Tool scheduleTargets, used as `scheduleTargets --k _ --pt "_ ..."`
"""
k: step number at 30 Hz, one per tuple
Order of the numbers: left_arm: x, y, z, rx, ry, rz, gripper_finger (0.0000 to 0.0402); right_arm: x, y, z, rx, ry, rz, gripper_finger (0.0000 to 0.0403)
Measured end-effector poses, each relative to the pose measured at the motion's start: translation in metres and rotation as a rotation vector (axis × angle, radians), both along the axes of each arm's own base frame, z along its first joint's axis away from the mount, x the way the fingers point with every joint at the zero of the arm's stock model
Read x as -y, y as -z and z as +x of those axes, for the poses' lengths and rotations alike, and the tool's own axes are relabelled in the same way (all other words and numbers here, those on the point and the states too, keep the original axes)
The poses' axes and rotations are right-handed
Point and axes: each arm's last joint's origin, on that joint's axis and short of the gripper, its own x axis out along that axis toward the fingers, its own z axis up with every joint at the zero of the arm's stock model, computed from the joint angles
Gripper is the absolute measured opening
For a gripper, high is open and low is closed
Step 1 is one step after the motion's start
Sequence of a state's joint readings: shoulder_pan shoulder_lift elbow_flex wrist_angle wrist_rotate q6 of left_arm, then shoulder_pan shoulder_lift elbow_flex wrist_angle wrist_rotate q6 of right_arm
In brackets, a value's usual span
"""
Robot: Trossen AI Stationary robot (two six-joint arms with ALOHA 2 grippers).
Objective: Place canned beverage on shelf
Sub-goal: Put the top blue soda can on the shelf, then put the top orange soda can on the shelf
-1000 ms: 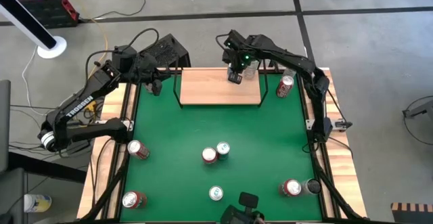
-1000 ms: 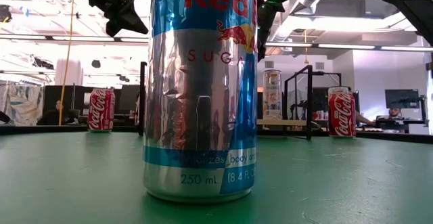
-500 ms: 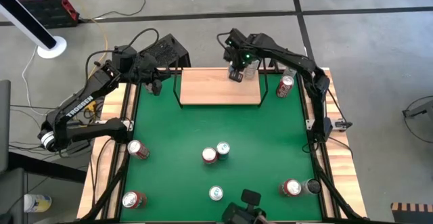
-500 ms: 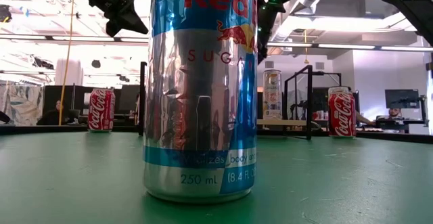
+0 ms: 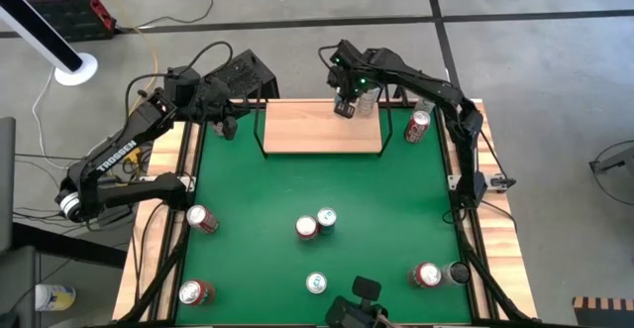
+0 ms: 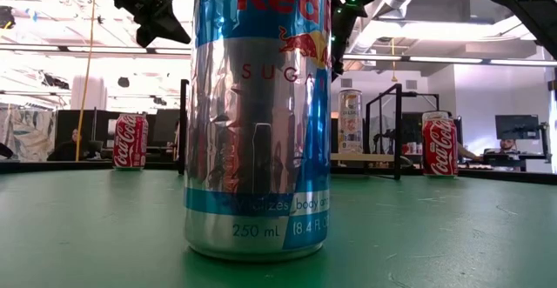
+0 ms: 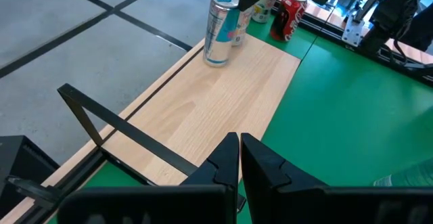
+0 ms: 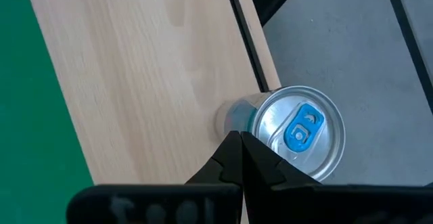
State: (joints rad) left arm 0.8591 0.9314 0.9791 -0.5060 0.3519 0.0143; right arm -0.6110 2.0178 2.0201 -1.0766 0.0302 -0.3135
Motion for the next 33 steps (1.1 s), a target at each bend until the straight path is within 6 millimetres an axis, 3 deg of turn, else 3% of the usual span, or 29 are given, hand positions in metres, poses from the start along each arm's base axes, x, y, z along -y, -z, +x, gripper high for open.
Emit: scheduleTargets --k 4,10,14,18,26,29,33 --pt "0.000 0.000 0.000 0.000 0.000 0.000 0.0000 -0.007 -0.006 -0.001 0.008 -0.003 0.003 0.0020" --pt "0.000 0.000 0.000 0.004 0.009 -0.002 0.0000 -0.036 -0.046 -0.012 0.147 -0.024 0.043 0.0020" --pt "0.003 -0.001 0.002 0.035 0.095 -0.028 0.0000 -0.070 -0.076 -0.020 0.271 -0.079 0.125 0.0020" --pt "0.014 -0.002 0.010 0.092 0.286 -0.086 0.0000 -0.114 -0.098 -0.028 0.318 -0.145 0.208 0.0020" --pt "0.059 -0.008 0.040 0.166 0.615 -0.192 0.0000 -0.210 -0.124 -0.050 0.284 -0.329 0.306 0.0021" --pt "0.087 -0.010 0.057 0.167 0.671 -0.197 0.0000 -0.238 -0.133 -0.059 0.300 -0.435 0.301 0.0021" --pt "0.127 -0.005 0.076 0.115 0.609 -0.174 0.0000 -0.261 -0.146 -0.079 0.321 -0.514 0.249 0.0021"
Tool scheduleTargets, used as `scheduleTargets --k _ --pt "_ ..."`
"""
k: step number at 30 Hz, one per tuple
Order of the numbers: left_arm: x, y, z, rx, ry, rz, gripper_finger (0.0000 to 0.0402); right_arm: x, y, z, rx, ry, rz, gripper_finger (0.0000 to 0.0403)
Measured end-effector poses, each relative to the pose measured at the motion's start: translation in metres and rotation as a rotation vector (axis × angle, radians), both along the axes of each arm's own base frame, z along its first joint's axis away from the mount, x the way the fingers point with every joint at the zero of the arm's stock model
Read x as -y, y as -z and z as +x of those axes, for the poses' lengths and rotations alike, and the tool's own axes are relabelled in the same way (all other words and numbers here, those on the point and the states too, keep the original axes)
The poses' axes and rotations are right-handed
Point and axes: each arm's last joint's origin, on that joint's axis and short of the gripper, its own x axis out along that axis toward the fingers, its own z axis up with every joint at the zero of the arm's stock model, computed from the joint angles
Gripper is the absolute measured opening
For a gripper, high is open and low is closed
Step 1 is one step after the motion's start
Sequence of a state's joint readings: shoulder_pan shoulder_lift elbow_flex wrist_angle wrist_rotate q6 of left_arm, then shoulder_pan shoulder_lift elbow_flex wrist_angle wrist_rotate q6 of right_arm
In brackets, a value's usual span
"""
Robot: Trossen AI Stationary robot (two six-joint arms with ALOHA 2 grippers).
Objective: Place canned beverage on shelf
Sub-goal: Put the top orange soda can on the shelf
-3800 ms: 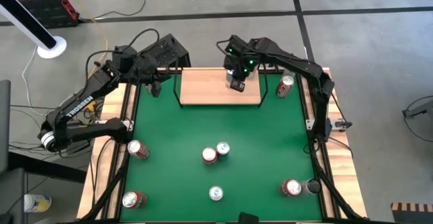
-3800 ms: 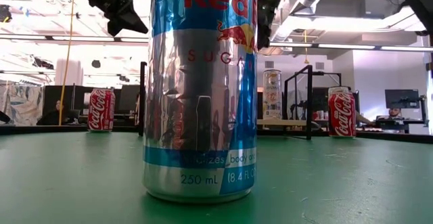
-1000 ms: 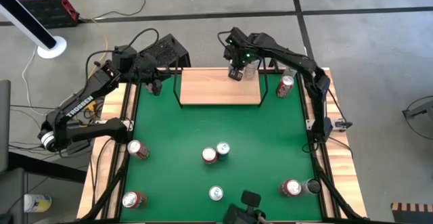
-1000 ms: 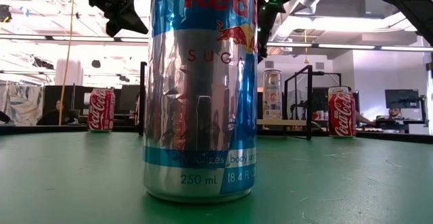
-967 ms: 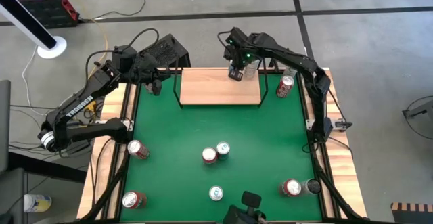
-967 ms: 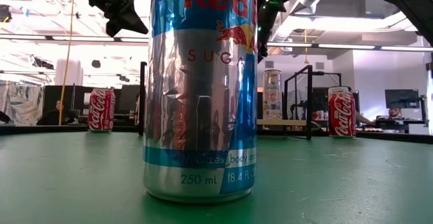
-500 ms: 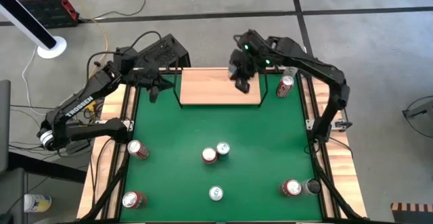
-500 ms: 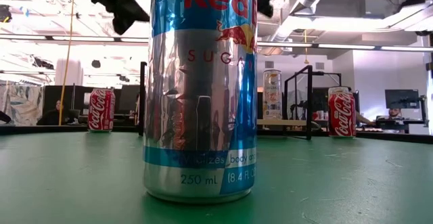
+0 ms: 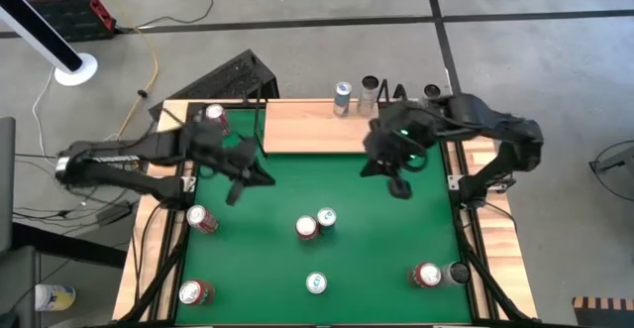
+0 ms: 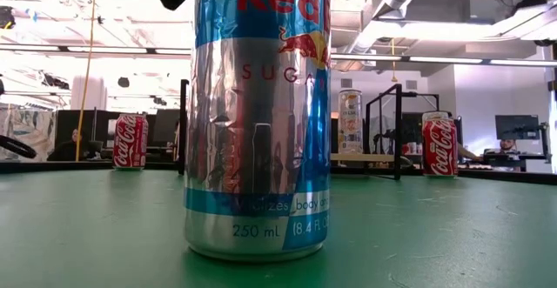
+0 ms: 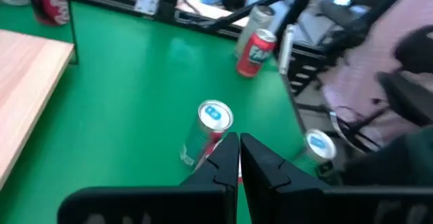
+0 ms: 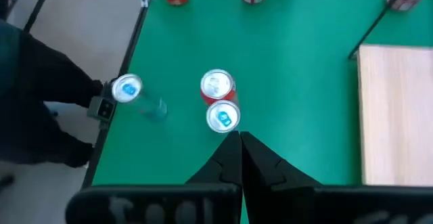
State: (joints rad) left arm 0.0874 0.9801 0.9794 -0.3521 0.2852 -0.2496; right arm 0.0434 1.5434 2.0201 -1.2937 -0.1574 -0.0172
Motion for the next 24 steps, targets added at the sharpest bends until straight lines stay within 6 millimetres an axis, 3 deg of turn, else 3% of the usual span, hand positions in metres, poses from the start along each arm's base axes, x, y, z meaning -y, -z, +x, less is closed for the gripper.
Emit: scheduleTargets --k 5,11,17,24 --pt "0.044 0.009 0.028 -0.064 -0.064 0.011 0.0000 -0.018 -0.005 -0.031 -0.006 -0.045 -0.060 0.0021" --pt "0.086 0.021 0.067 -0.147 -0.054 0.103 0.0000 -0.035 0.020 -0.061 0.007 -0.111 -0.060 0.0021" --pt "0.099 0.033 0.093 -0.251 -0.104 0.158 0.0013 -0.040 0.051 -0.077 0.134 -0.064 0.037 0.0021" --pt "0.107 0.058 0.108 -0.366 0.040 0.198 0.0097 -0.045 0.090 -0.074 0.246 0.006 0.107 0.0021"
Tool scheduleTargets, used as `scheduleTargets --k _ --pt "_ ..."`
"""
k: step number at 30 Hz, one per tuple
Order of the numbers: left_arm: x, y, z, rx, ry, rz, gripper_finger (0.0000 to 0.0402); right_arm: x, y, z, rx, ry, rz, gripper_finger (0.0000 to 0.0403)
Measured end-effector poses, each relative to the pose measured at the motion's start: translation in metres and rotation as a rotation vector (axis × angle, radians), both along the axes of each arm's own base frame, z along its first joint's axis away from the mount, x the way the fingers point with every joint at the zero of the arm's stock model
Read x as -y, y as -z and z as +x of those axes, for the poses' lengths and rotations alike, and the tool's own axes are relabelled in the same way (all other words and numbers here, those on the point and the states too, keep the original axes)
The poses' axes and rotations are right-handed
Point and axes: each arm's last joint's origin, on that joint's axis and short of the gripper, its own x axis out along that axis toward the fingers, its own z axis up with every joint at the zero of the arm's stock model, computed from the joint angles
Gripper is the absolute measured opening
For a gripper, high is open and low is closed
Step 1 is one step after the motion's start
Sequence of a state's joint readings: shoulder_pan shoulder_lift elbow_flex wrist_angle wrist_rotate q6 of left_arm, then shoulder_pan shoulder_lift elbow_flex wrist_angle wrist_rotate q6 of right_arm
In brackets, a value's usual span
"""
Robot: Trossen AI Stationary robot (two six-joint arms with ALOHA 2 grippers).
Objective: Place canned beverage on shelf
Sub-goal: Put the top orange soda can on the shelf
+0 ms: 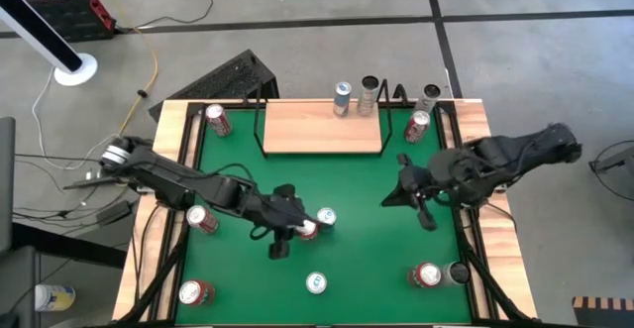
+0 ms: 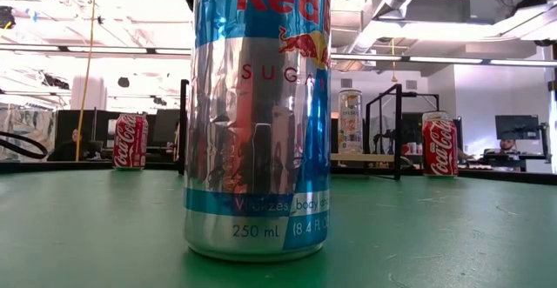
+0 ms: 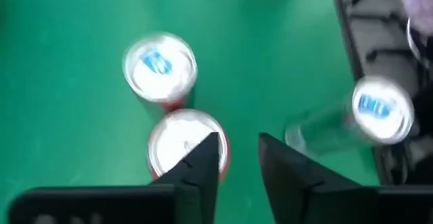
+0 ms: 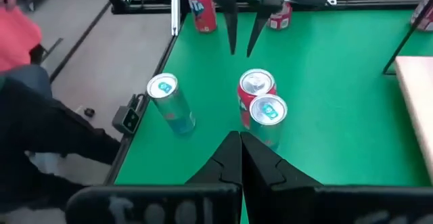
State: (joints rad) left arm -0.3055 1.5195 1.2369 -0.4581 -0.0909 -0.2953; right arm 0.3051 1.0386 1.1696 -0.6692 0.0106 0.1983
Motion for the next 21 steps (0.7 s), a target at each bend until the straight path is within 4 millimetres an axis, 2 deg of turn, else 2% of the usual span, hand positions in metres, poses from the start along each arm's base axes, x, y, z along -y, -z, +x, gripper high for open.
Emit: scheduleTargets --k 6,11,17,21 --pt "0.002 0.012 0.007 -0.028 0.005 0.011 0.0191 -0.005 0.043 0.017 -0.017 0.067 0.029 0.0021" --pt "0.000 0.017 0.010 -0.028 -0.036 0.115 0.0264 -0.009 0.074 0.031 -0.047 0.073 0.022 0.0021" --pt "0.000 0.029 0.020 -0.028 -0.091 0.141 0.0333 -0.013 0.089 0.043 -0.089 0.083 0.024 0.0021" --pt "0.002 0.038 0.023 -0.062 -0.097 0.116 0.0356 -0.014 0.092 0.045 -0.097 0.079 0.020 0.0021"
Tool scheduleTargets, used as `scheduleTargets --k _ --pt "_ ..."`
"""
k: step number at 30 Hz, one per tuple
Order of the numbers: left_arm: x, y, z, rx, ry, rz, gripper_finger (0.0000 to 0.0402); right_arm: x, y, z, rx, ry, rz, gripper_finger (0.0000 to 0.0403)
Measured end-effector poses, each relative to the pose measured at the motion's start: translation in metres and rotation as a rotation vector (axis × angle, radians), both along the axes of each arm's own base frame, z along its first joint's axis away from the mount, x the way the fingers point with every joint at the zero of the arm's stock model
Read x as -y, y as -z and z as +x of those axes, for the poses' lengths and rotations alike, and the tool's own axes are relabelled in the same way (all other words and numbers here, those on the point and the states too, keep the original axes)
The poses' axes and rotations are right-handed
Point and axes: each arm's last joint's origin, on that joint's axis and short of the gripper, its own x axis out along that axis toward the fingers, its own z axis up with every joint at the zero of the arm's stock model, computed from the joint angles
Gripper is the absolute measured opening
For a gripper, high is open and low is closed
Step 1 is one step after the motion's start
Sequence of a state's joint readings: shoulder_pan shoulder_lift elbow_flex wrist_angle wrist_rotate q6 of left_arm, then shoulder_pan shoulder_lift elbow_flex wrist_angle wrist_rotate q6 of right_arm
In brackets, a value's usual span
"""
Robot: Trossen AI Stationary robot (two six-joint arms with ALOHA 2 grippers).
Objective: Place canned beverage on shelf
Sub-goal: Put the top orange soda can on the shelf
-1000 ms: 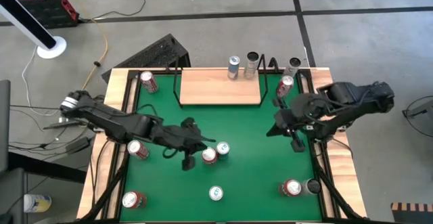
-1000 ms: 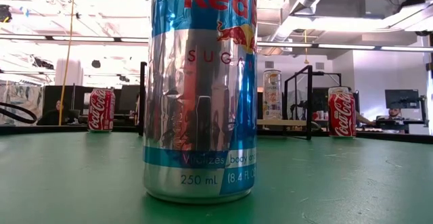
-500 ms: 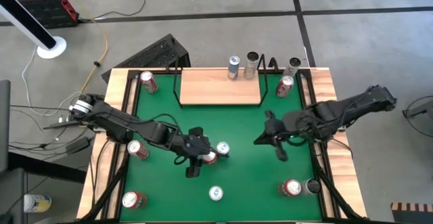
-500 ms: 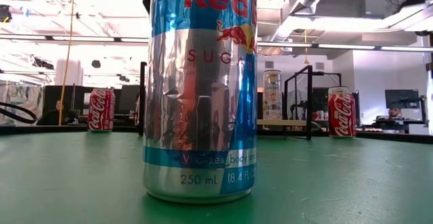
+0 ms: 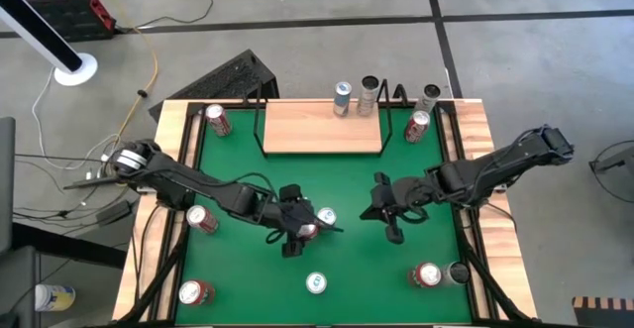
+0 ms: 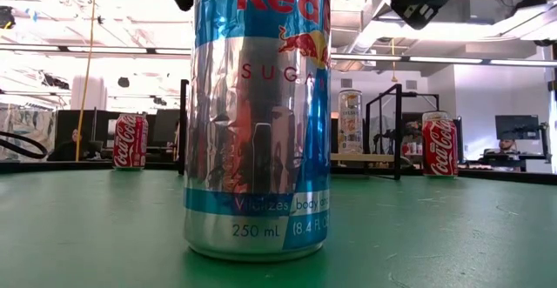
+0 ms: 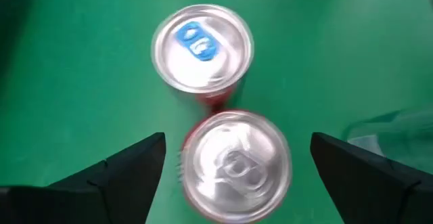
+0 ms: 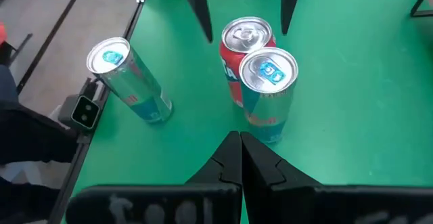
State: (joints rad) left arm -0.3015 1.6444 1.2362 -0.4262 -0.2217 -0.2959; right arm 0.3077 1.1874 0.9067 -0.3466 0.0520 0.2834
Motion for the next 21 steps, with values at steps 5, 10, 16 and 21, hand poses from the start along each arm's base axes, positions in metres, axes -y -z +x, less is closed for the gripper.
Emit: scheduleTargets --k 5,10,16,21 --pt "0.002 0.015 0.006 -0.043 0.002 0.015 0.0359 0.001 0.001 0.000 -0.008 -0.009 0.002 0.0021" --pt "-0.001 0.032 0.013 -0.097 0.000 0.016 0.0359 0.002 0.001 0.000 -0.008 -0.017 -0.002 0.0021" --pt "-0.008 0.036 0.017 -0.108 -0.006 -0.014 0.0341 0.004 0.002 0.000 -0.014 -0.020 -0.014 0.0022" --pt "-0.013 0.036 0.018 -0.118 -0.011 -0.016 0.0280 0.005 0.002 0.000 -0.014 -0.030 -0.023 0.0028"
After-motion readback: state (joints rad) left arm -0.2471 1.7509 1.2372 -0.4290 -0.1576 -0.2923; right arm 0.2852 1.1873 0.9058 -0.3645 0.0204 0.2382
